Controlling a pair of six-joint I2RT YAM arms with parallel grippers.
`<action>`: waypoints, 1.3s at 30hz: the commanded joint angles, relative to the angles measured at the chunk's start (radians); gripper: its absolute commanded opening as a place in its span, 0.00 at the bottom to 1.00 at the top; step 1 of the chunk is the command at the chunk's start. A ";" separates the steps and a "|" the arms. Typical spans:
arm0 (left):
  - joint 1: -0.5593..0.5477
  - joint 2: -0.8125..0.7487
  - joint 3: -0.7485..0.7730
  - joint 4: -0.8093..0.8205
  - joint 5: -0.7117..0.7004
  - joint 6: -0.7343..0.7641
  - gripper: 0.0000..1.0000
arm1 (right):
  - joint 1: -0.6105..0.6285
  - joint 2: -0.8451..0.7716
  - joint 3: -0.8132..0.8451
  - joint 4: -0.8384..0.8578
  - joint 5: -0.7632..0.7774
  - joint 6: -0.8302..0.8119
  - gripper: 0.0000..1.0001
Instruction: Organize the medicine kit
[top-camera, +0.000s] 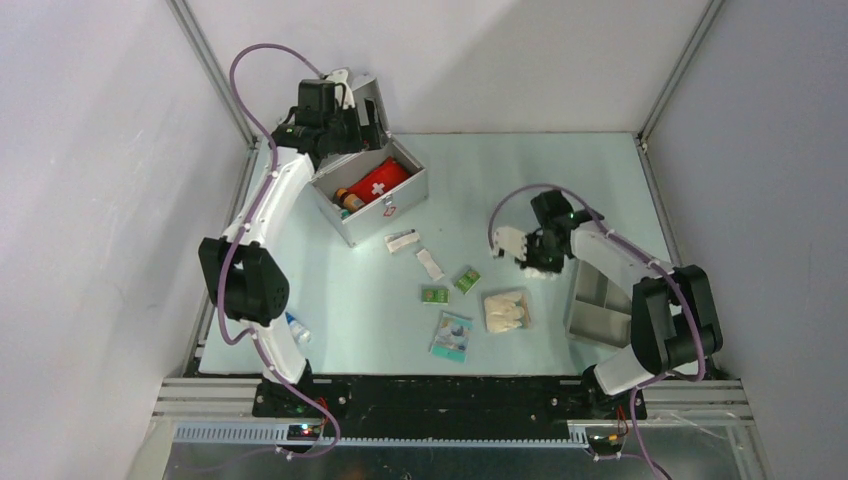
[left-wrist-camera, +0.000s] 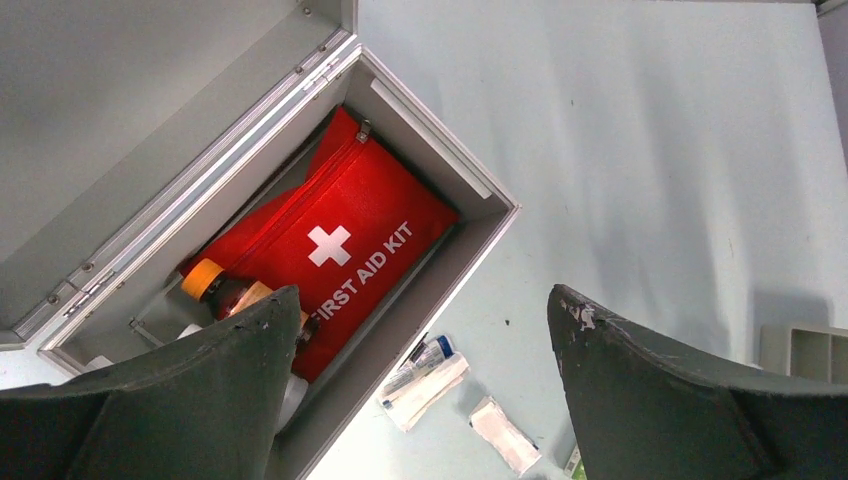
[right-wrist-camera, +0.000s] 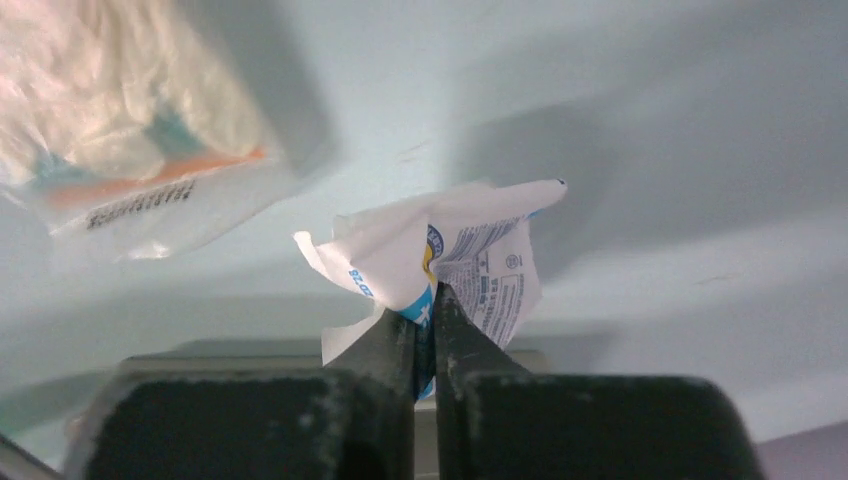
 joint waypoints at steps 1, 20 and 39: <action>-0.007 -0.072 0.026 0.034 -0.028 0.070 0.97 | 0.005 0.008 0.286 -0.021 -0.140 0.060 0.00; 0.079 -0.344 -0.164 0.030 -0.177 0.216 0.99 | 0.170 0.523 0.785 0.775 -0.428 -0.248 0.00; 0.117 -0.382 -0.249 0.032 -0.121 0.159 0.99 | 0.219 0.811 0.941 0.980 -0.528 -0.317 0.45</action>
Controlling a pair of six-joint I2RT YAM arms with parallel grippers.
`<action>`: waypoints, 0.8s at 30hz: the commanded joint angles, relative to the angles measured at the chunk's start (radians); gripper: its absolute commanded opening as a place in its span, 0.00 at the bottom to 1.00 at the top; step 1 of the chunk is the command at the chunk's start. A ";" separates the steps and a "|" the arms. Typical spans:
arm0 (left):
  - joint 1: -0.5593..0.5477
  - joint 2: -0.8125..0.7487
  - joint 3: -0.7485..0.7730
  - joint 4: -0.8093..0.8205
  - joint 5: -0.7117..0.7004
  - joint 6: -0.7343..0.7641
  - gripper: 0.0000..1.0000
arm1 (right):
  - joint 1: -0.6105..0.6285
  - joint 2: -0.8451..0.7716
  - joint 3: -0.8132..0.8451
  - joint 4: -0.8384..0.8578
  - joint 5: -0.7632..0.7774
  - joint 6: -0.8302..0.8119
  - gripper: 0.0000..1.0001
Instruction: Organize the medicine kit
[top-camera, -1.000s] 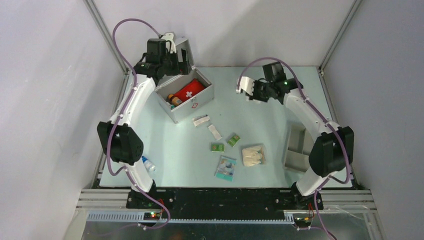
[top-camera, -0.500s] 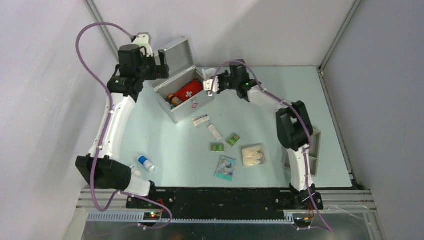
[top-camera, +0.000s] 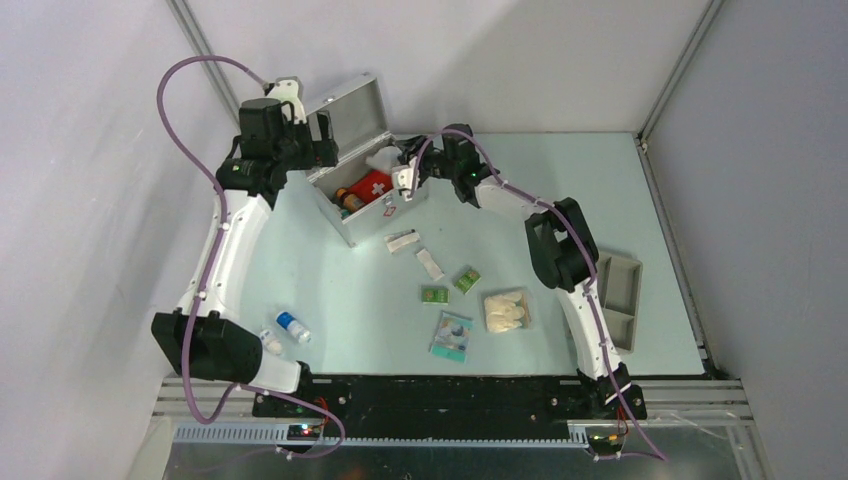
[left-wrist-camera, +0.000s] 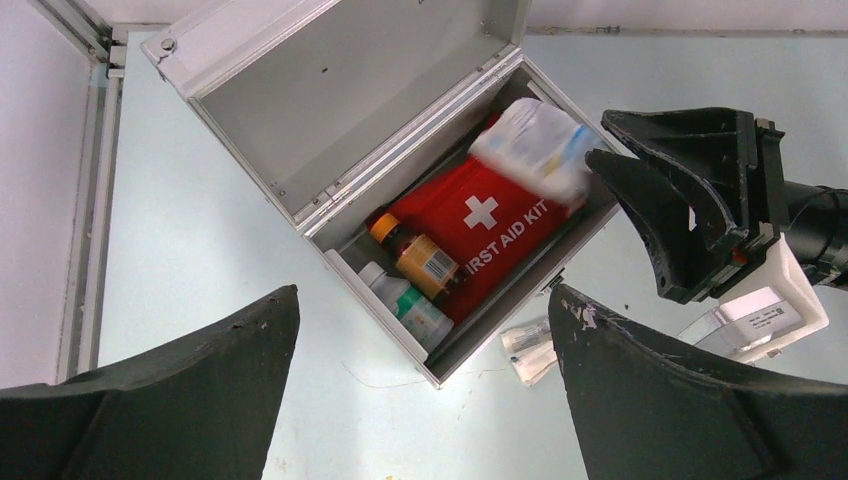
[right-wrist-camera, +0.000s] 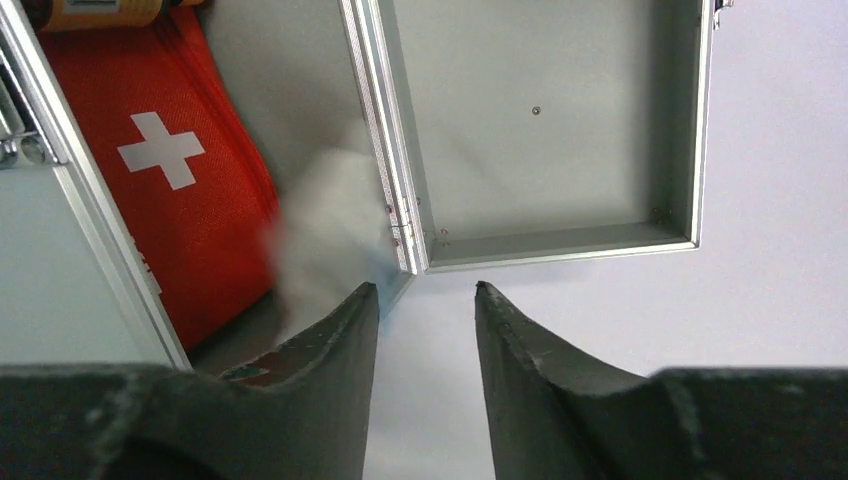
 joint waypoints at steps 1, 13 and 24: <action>0.006 -0.001 0.016 0.025 0.022 -0.024 0.99 | -0.006 -0.005 -0.005 0.021 -0.028 -0.019 0.53; 0.004 0.032 0.034 0.030 0.046 -0.034 0.99 | -0.044 -0.211 -0.211 0.144 0.062 0.174 0.76; -0.014 0.128 0.074 0.053 0.229 -0.057 0.91 | -0.168 -0.651 -0.399 -0.516 0.013 0.874 0.67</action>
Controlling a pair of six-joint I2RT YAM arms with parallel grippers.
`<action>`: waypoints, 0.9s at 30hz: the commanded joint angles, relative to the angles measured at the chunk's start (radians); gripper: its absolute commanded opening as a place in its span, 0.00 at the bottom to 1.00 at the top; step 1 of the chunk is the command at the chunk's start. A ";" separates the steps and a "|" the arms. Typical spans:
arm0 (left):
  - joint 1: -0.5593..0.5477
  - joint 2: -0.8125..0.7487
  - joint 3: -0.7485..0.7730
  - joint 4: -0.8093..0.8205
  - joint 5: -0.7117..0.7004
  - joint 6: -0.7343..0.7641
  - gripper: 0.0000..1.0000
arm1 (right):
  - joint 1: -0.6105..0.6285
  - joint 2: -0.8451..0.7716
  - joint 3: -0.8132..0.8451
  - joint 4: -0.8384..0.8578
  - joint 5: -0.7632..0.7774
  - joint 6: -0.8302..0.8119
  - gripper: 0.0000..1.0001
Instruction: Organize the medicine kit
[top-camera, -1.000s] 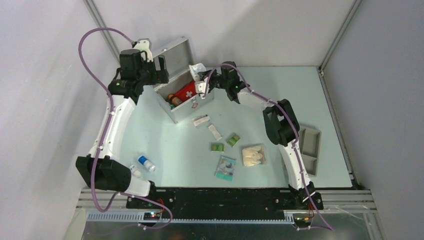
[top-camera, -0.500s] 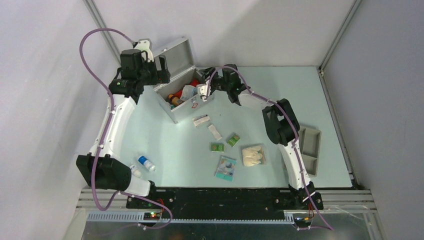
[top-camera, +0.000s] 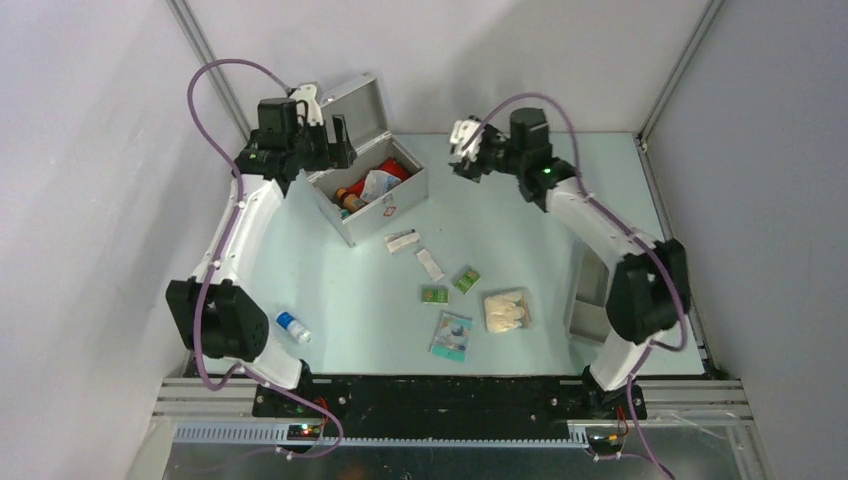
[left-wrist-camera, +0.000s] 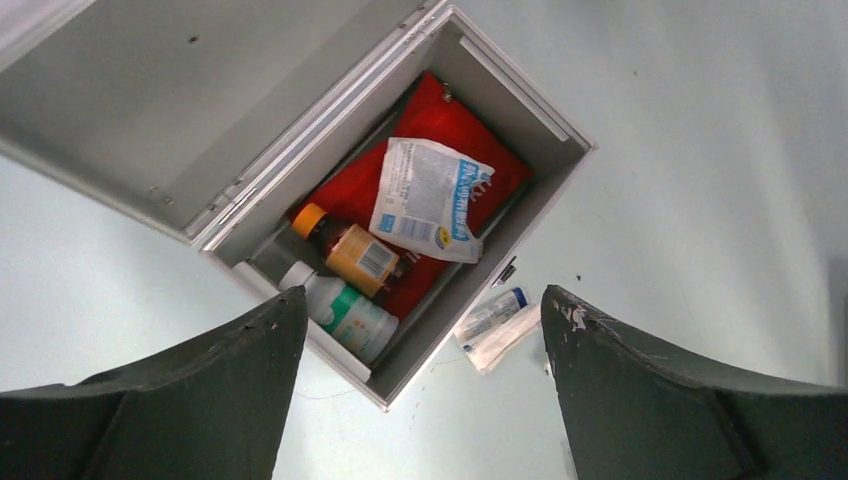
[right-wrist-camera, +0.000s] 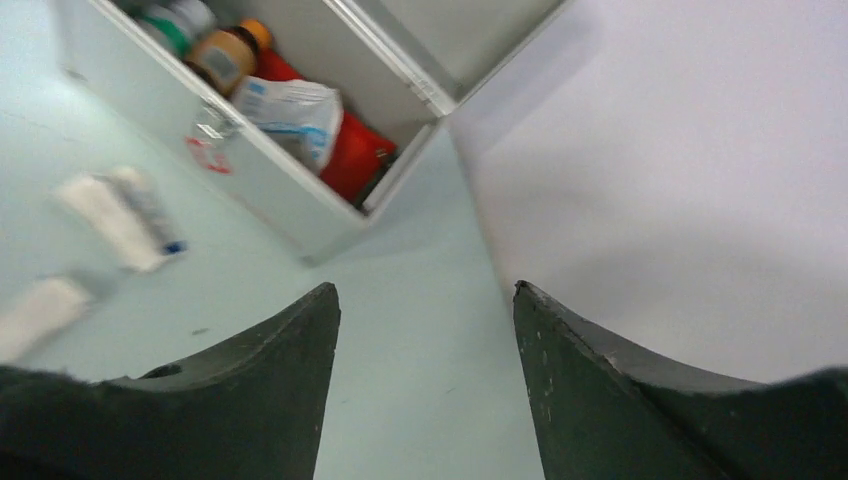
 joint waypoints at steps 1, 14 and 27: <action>-0.013 0.018 0.067 0.034 0.087 -0.028 0.91 | -0.082 -0.112 0.000 -0.410 -0.108 0.405 0.66; -0.040 0.049 0.086 0.037 0.166 -0.079 0.88 | -0.207 0.001 -0.127 -1.089 0.031 0.385 0.72; -0.063 0.057 0.081 0.043 0.164 -0.080 0.85 | -0.231 -0.016 -0.378 -1.023 0.177 0.544 0.77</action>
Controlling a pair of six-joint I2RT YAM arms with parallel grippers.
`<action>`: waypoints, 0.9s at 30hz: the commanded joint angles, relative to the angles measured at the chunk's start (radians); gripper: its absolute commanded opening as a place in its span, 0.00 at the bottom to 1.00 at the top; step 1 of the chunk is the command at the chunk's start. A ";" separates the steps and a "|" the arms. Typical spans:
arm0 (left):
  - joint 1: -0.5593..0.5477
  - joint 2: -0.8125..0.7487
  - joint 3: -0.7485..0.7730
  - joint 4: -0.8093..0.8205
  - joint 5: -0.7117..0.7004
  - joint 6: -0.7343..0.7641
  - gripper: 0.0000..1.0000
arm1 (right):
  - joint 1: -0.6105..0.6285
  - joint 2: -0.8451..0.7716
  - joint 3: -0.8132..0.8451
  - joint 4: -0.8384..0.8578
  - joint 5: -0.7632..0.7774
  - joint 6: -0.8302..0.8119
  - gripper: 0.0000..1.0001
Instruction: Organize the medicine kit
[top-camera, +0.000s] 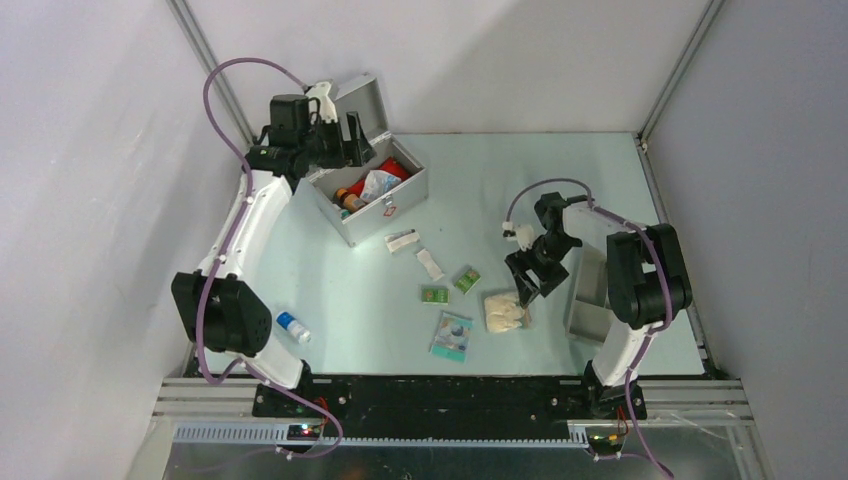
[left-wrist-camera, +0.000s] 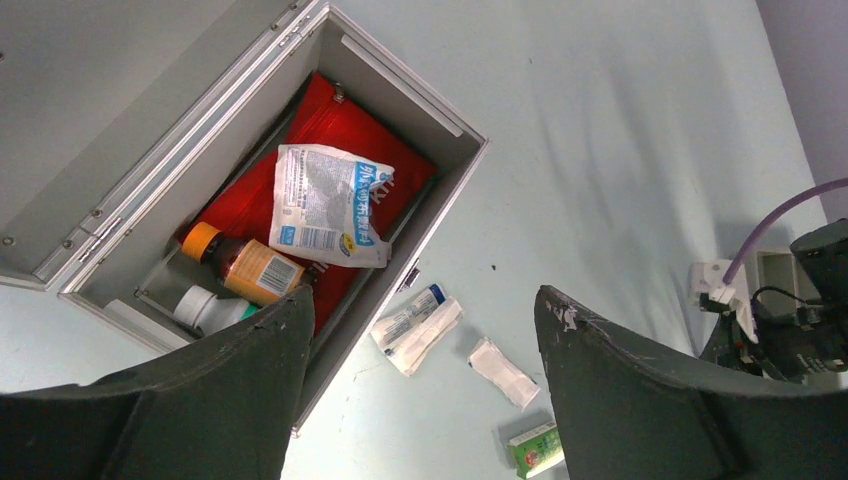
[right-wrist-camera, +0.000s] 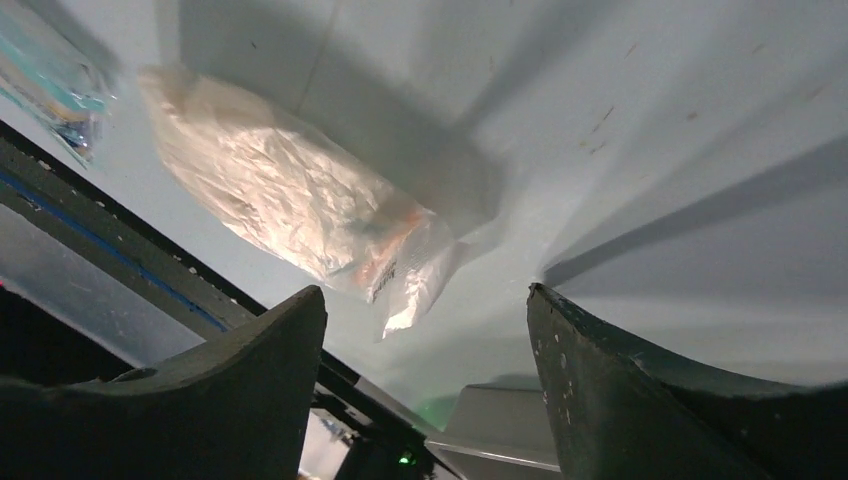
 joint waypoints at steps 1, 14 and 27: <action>-0.016 0.010 0.044 0.031 0.024 -0.010 0.85 | -0.018 -0.016 -0.043 -0.005 0.012 0.031 0.75; -0.018 0.010 0.024 0.032 0.019 -0.013 0.84 | -0.010 0.098 0.007 -0.093 -0.090 -0.172 0.49; -0.017 0.023 0.034 0.030 0.011 0.003 0.84 | -0.013 0.102 0.249 -0.272 -0.146 -0.361 0.00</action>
